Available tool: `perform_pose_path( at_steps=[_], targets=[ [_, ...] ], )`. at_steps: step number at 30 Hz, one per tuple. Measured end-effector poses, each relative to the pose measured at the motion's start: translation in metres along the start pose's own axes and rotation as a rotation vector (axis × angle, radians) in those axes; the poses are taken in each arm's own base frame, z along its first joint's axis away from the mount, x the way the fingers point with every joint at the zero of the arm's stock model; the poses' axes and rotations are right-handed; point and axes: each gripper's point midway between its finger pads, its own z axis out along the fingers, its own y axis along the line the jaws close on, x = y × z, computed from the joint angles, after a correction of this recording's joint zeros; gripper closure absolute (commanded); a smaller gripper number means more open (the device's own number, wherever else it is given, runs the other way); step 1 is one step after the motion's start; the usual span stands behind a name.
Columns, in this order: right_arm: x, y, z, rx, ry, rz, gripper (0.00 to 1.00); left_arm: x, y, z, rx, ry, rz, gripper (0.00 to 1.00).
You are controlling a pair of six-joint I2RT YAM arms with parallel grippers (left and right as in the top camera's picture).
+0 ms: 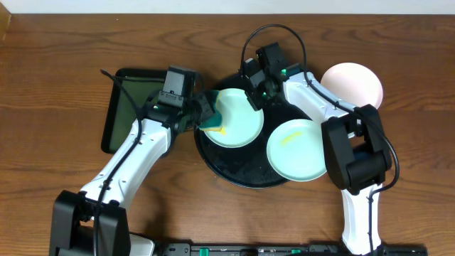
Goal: Clean dirty plates on tray and stack at the side
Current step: 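Scrub the green plate with the sponge while the right gripper holds it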
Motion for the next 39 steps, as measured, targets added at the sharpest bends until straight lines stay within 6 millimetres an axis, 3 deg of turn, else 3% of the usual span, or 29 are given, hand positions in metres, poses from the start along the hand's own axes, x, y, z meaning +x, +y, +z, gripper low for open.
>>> perform_pose_path(
  at_steps=[7,11,12,13,14,15,19,21,25,32,36,39],
  targets=[
    [-0.004,-0.004,-0.02,0.043,0.049,0.141,0.99,0.0,0.0,0.0,0.001,-0.001,-0.029,0.93],
    [0.013,-0.009,-0.023,0.091,0.118,0.274,0.99,-0.002,-0.002,0.0,0.008,-0.008,-0.07,0.92],
    [0.019,-0.009,-0.024,0.098,0.142,0.301,0.96,-0.004,-0.004,0.0,0.015,-0.016,-0.076,0.93],
    [0.022,-0.009,-0.025,0.102,0.154,0.313,0.84,-0.006,-0.005,0.0,0.023,-0.024,-0.081,0.93],
    [0.025,-0.009,-0.025,0.108,0.167,0.333,0.64,-0.008,-0.007,0.0,0.03,-0.031,-0.088,0.92],
    [0.029,-0.009,-0.026,0.117,0.182,0.343,0.58,-0.01,-0.009,0.0,0.037,-0.037,-0.092,0.93],
    [0.033,-0.01,-0.027,0.129,0.2,0.335,0.55,-0.012,-0.01,0.003,0.045,-0.045,-0.097,0.92],
    [0.029,-0.01,-0.026,0.13,0.185,0.307,0.55,-0.012,-0.01,0.003,0.044,-0.045,-0.098,0.92],
    [0.021,-0.012,-0.025,0.131,0.153,0.27,0.66,-0.012,-0.01,0.003,0.045,-0.045,-0.11,0.93],
    [0.02,-0.014,-0.021,0.135,0.146,0.267,0.71,-0.005,-0.021,0.005,0.062,-0.037,-0.106,0.93],
    [0.027,-0.013,-0.01,0.135,0.171,0.274,0.98,0.003,-0.029,0.007,0.052,-0.047,-0.081,0.92],
    [0.031,-0.013,-0.006,0.126,0.185,0.274,0.99,0.005,-0.032,0.008,0.038,-0.06,-0.085,0.93]
  ],
)
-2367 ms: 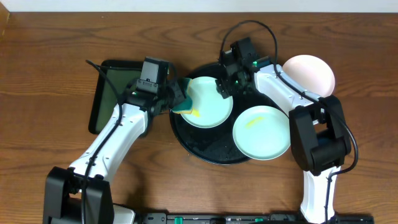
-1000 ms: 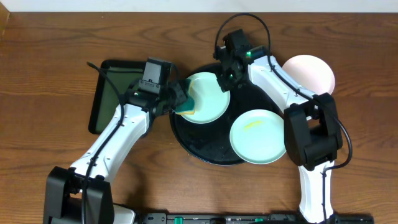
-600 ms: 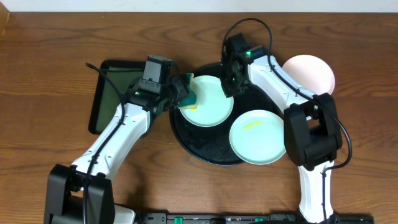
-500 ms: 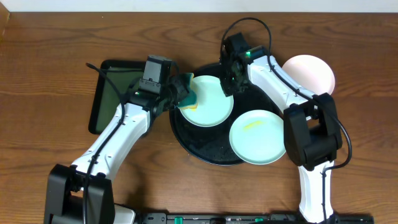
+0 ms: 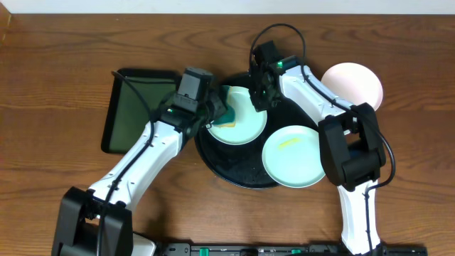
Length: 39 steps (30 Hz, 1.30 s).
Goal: Clean dirty plates on tray and stack at the side
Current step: 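Scrub the green plate with the sponge while the right gripper holds it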
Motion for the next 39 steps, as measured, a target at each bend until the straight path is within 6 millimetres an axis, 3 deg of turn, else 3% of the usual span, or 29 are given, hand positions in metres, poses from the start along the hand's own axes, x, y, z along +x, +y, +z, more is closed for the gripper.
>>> perform_pose_path(
  at_steps=[7,11,15,18,26,32,39],
  targets=[
    [0.0,0.0,0.0,0.0,0.0,0.004,0.99,0.001,0.001,0.014,-0.04,-0.051,-0.075,0.92],
    [0.0,0.0,0.0,-0.001,0.0,0.005,0.99,0.013,0.0,0.049,-0.049,-0.043,-0.076,0.93],
    [0.0,0.0,0.0,-0.001,0.0,0.005,0.99,0.024,0.011,0.082,-0.075,-0.022,-0.074,0.92],
    [0.0,0.0,0.0,-0.001,0.0,0.005,0.99,0.026,0.017,0.096,-0.085,-0.025,-0.082,0.92],
    [0.0,0.0,0.0,-0.001,0.0,0.006,0.99,0.023,0.032,0.093,-0.188,-0.076,0.033,0.92],
    [0.0,0.001,0.0,-0.006,-0.001,0.007,0.99,0.009,0.054,0.078,-0.325,-0.148,0.124,0.93],
    [0.0,0.001,0.0,-0.008,-0.001,0.007,0.99,-0.006,0.054,0.059,-0.36,-0.216,0.194,0.92]
  ],
)
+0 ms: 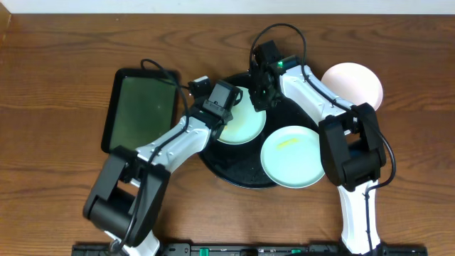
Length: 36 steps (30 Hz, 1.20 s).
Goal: Clean dirty plates on tray and stack at the side
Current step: 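Scrub the green plate with the sponge while the right gripper holds it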
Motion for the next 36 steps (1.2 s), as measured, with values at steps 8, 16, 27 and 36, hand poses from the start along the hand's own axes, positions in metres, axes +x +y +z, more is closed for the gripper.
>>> perform_pose_path(
  at_steps=[8,16,27,36],
  targets=[
    [0.0,0.0,0.0,0.0,0.0,0.0,0.99,-0.007,-0.022,-0.006,0.142,0.034,-0.066,0.92],
    [-0.001,0.0,0.0,-0.001,-0.004,0.0,0.99,0.025,-0.066,-0.014,0.325,0.176,-0.092,0.92],
    [-0.001,0.0,0.0,-0.001,-0.004,0.0,0.99,0.045,-0.043,0.007,0.168,0.172,-0.001,0.93],
    [-0.001,0.001,0.0,-0.005,-0.006,0.0,0.99,0.024,-0.003,0.011,-0.049,0.034,0.143,0.93]
  ],
)
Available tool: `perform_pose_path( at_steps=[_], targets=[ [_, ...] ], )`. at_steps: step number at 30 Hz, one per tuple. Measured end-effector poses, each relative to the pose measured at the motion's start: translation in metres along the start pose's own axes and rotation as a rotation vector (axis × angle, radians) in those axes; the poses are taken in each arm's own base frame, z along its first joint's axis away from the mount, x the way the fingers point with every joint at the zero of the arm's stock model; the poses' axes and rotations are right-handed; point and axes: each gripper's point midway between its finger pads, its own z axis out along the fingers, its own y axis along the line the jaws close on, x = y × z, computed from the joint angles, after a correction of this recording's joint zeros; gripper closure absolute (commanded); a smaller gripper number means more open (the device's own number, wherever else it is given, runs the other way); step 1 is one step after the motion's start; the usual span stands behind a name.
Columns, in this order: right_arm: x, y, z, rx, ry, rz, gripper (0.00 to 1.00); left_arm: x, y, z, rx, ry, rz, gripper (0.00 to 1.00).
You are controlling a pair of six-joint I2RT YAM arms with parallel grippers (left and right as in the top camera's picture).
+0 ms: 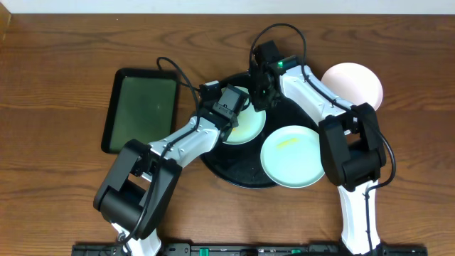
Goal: Clean dirty plates on tray and stack at the side
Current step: 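Scrub the green plate with the sponge while the right gripper holds it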
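Observation:
A black round tray [231,171] holds two light green plates. The rear plate [249,129] is half covered by my left wrist; my left gripper [240,105] hangs over it, and its fingers and any sponge are hidden under the wrist. My right gripper [259,99] reaches down at this plate's far rim and looks shut on the rim. The front plate [288,158] carries a yellow smear. A pink plate [353,84] lies on the table to the right of the tray.
A dark green rectangular tray [140,110] lies at the left, uncovered. My left arm runs diagonally from the front left across the black tray's left edge. My right arm arches from the front right past the pink plate.
My left wrist has shifted a little to the right and further over the rear plate. The right gripper, both green plates and the pink plate are where they were.
My left gripper first held a green and yellow sponge at the rear plate's left edge, its arm over the green tray. Then the sponge was on the plate. Later the wrist covered it above the plate, off the green tray. The right gripper stayed at the rim throughout.

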Motion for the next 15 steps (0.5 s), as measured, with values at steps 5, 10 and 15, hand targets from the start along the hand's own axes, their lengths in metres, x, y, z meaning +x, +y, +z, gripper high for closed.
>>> perform_pose_path(
  at_steps=[5,10,15],
  targets=[
    [0.0,0.0,0.0,-0.003,0.0,0.0,0.99,-0.007,0.009,-0.006,-0.039,-0.036,0.038,0.92],
    [0.0,0.001,0.001,-0.004,-0.001,0.0,0.99,-0.027,0.014,-0.022,-0.035,-0.102,0.011,0.92],
    [0.0,0.001,0.001,-0.004,-0.003,0.0,0.98,-0.032,-0.006,-0.027,0.094,-0.074,-0.049,0.92]
  ],
)
